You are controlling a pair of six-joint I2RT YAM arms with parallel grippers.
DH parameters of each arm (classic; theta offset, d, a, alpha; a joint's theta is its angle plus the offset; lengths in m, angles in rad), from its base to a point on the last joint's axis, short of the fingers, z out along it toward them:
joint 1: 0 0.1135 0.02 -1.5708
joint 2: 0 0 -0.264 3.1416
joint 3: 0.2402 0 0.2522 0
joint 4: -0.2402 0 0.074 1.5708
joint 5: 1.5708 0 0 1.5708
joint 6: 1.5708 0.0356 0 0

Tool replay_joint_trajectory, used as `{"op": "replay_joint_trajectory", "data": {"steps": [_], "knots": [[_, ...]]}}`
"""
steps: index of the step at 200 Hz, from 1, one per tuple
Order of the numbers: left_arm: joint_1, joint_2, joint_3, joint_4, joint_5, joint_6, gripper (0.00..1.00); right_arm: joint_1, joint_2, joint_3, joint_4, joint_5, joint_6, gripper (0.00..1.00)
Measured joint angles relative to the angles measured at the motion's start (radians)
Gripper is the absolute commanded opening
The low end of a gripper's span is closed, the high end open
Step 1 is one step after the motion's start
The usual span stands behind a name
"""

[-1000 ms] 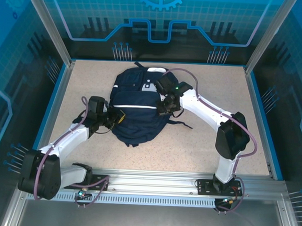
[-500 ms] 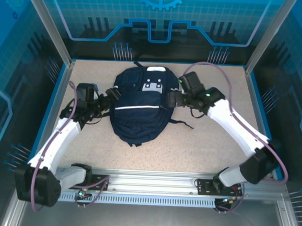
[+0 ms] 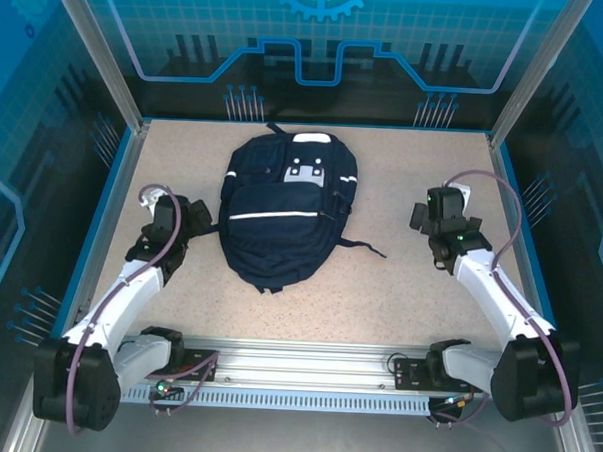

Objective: Pack the student bag
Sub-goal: Reset both arms

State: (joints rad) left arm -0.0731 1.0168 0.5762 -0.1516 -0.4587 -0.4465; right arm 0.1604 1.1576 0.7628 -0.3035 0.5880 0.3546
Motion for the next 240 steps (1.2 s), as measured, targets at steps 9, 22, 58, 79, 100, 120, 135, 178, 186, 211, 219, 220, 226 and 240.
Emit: {"op": "replay_joint_trajectory", "data": {"steps": [9, 22, 58, 79, 100, 120, 135, 178, 186, 211, 219, 220, 226, 240], "knots": [[0.002, 0.004, -0.041, 0.061, -0.021, 0.035, 0.99, -0.003, 0.0, -0.063, 0.076, 0.007, -0.031, 1.0], [0.005, 0.017, -0.096, 0.156, -0.04, 0.09, 0.99, -0.004, 0.0, -0.144, 0.175, 0.007, -0.074, 1.0], [0.006, 0.086, -0.175, 0.389, -0.041, 0.22, 0.99, -0.032, 0.025, -0.257, 0.406, -0.035, -0.159, 1.0], [0.008, 0.146, -0.208, 0.541, -0.011, 0.282, 0.99, -0.043, 0.053, -0.306, 0.547, -0.084, -0.191, 1.0], [0.01, 0.221, -0.259, 0.72, 0.04, 0.341, 0.99, -0.048, 0.095, -0.335, 0.645, -0.132, -0.21, 1.0], [0.012, 0.293, -0.29, 0.849, 0.079, 0.376, 0.99, -0.05, 0.124, -0.349, 0.732, -0.174, -0.229, 1.0], [0.013, 0.332, -0.291, 0.919, 0.101, 0.391, 0.99, -0.05, 0.139, -0.367, 0.813, -0.209, -0.245, 1.0], [0.013, 0.474, -0.291, 1.099, 0.136, 0.402, 0.99, -0.053, 0.239, -0.376, 0.976, -0.285, -0.287, 1.0], [0.013, 0.491, -0.291, 1.113, 0.136, 0.402, 0.99, -0.053, 0.257, -0.376, 0.994, -0.295, -0.291, 1.0], [0.013, 0.522, -0.291, 1.152, 0.135, 0.402, 0.99, -0.056, 0.303, -0.376, 1.048, -0.312, -0.297, 1.0], [0.013, 0.526, -0.289, 1.154, 0.135, 0.402, 0.99, -0.056, 0.32, -0.376, 1.062, -0.312, -0.298, 1.0], [0.013, 0.526, -0.289, 1.154, 0.135, 0.402, 0.99, -0.056, 0.321, -0.376, 1.063, -0.312, -0.298, 1.0], [0.013, 0.528, -0.285, 1.152, 0.135, 0.403, 0.99, -0.057, 0.328, -0.376, 1.064, -0.313, -0.3, 1.0], [0.013, 0.531, -0.268, 1.142, 0.136, 0.404, 0.99, -0.057, 0.335, -0.375, 1.066, -0.313, -0.3, 1.0]]}}
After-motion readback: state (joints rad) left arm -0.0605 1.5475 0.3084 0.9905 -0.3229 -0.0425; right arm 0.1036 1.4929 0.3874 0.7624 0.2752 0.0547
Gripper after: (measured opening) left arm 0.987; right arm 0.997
